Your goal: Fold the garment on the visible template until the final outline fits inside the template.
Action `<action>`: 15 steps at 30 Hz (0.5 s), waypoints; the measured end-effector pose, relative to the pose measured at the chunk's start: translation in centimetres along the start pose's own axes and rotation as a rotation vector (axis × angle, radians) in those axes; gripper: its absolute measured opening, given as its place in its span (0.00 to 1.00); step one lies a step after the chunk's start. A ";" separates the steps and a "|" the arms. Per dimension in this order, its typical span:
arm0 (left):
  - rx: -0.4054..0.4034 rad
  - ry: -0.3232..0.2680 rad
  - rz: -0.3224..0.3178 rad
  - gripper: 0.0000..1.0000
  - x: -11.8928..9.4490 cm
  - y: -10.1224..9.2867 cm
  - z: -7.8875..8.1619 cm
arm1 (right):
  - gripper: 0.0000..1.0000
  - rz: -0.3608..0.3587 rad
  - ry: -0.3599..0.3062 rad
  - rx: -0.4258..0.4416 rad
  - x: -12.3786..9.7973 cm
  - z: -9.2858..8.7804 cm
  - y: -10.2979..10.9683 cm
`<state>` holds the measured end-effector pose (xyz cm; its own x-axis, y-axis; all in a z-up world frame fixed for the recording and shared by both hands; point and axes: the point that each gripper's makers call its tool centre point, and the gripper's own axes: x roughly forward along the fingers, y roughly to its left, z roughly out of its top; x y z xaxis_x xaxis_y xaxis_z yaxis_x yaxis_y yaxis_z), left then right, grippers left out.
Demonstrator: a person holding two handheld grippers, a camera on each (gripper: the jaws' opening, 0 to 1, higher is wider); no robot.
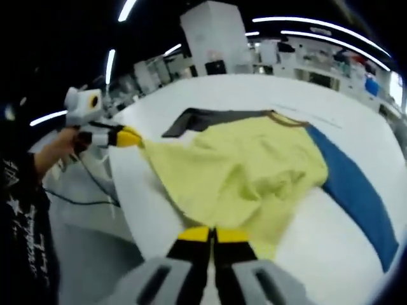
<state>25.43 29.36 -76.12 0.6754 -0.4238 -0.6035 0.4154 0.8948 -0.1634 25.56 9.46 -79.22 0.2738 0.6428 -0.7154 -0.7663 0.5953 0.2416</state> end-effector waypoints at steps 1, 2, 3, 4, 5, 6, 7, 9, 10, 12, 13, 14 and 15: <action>-0.002 0.010 0.001 0.00 0.0 0.0 -0.4 | 0.00 -0.002 0.011 -0.001 0.2 -0.6 0.2; -0.013 0.019 0.001 0.00 0.1 0.0 -1.0 | 0.00 -0.006 0.026 -0.001 0.4 -1.2 0.2; -0.026 0.027 -0.001 0.00 0.1 -0.1 -1.4 | 0.00 -0.010 0.036 -0.003 0.6 -1.7 0.4; -0.039 0.042 0.001 0.00 0.2 -0.1 -2.0 | 0.00 -0.012 0.040 -0.003 0.7 -2.0 0.4; -0.043 0.063 0.006 0.00 0.1 -0.1 -2.5 | 0.00 -0.013 0.048 -0.001 0.9 -2.5 0.6; -0.039 0.079 0.014 0.00 0.2 -0.1 -3.0 | 0.00 -0.011 0.052 -0.001 1.0 -2.7 0.7; -0.024 0.094 0.027 0.00 0.2 0.1 -3.5 | 0.00 -0.011 0.060 0.005 1.1 -3.1 0.9; -0.031 0.114 0.034 0.00 0.3 0.1 -4.3 | 0.00 -0.027 0.077 -0.009 1.1 -3.8 1.0; -0.039 0.127 0.037 0.00 0.3 0.0 -4.7 | 0.00 -0.036 0.083 -0.017 1.2 -4.0 0.9; -0.045 0.153 0.043 0.00 0.4 0.1 -5.6 | 0.00 -0.044 0.087 -0.018 1.3 -4.4 0.9; -0.044 0.168 0.047 0.00 0.3 -0.1 -6.0 | 0.00 -0.045 0.088 -0.016 1.3 -4.6 1.0; -0.040 0.181 0.049 0.00 0.3 -0.3 -6.3 | 0.00 -0.045 0.088 0.002 1.5 -4.7 0.8; -0.034 0.194 0.050 0.00 0.3 -0.3 -6.7 | 0.00 -0.044 0.088 0.014 1.6 -4.9 0.7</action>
<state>21.40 29.94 -81.52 0.5633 -0.3466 -0.7500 0.3609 0.9198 -0.1540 22.64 8.51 -83.36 0.2548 0.5715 -0.7800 -0.7463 0.6292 0.2172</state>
